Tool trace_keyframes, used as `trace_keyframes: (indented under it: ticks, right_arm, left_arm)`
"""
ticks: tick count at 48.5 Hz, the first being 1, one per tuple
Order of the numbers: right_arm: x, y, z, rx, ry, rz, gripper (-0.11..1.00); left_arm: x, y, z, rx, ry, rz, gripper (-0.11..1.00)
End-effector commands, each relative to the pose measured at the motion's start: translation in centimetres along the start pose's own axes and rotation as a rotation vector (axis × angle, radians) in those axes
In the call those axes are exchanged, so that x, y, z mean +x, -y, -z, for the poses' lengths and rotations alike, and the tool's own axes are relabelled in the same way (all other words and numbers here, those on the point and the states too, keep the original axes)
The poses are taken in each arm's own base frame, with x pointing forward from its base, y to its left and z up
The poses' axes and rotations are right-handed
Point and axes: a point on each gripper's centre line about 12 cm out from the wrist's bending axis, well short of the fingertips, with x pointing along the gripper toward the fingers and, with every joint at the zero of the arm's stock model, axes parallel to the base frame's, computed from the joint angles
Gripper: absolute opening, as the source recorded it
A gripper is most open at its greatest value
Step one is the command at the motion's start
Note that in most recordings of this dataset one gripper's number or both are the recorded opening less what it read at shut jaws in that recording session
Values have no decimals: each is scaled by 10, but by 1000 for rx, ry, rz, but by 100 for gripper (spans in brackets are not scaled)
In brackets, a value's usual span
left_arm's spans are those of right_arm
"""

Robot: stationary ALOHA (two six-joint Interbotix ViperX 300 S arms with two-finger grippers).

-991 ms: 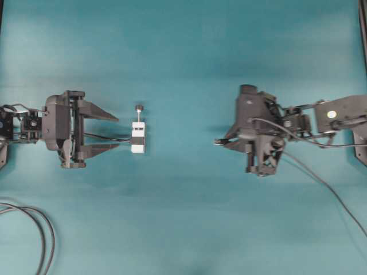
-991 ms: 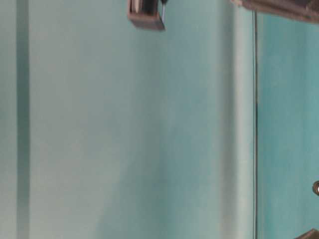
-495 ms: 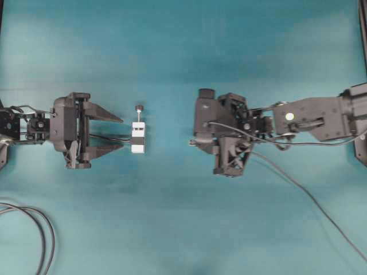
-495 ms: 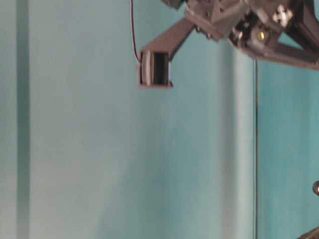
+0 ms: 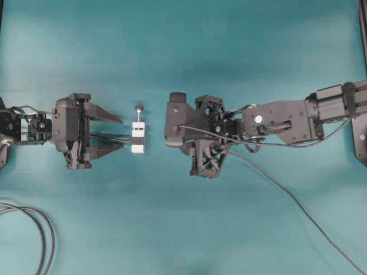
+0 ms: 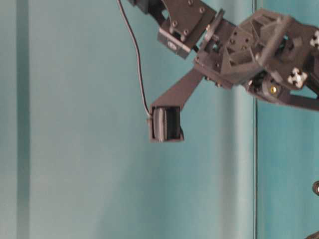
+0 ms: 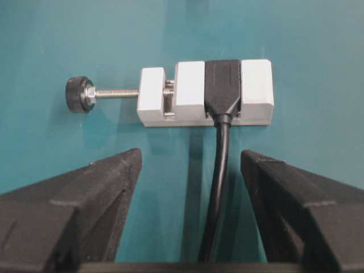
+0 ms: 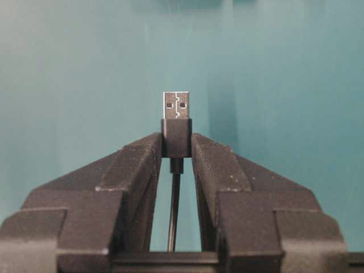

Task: Insert the USB cable into the female connector supported by the left arm.
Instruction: 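Lift the USB plug with the right gripper and carry it toward the clamp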

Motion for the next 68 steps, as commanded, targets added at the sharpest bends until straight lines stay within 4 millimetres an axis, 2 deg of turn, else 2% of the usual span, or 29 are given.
trace_keyframes:
  ticks: [1, 18, 35, 52, 68]
  right_arm:
    - [-4, -1, -18, 0, 38, -2, 22]
    - [10, 0, -36, 7, 33, 7, 22]
    - [16, 5, -44, 16, 34, 16, 22]
    - [21, 6, -50, -27, 3, 44, 22]
    - [25, -2, -48, -40, -9, 36, 21]
  left_arm:
    - [3, 0, -5, -14, 24, -3, 79]
    - [12, 0, -3, -17, 51, -9, 79]
    - [13, 0, -2, -18, 57, -11, 79]
    - [13, -1, -2, -18, 56, -12, 79]
    - [13, -2, -2, -19, 55, -16, 79]
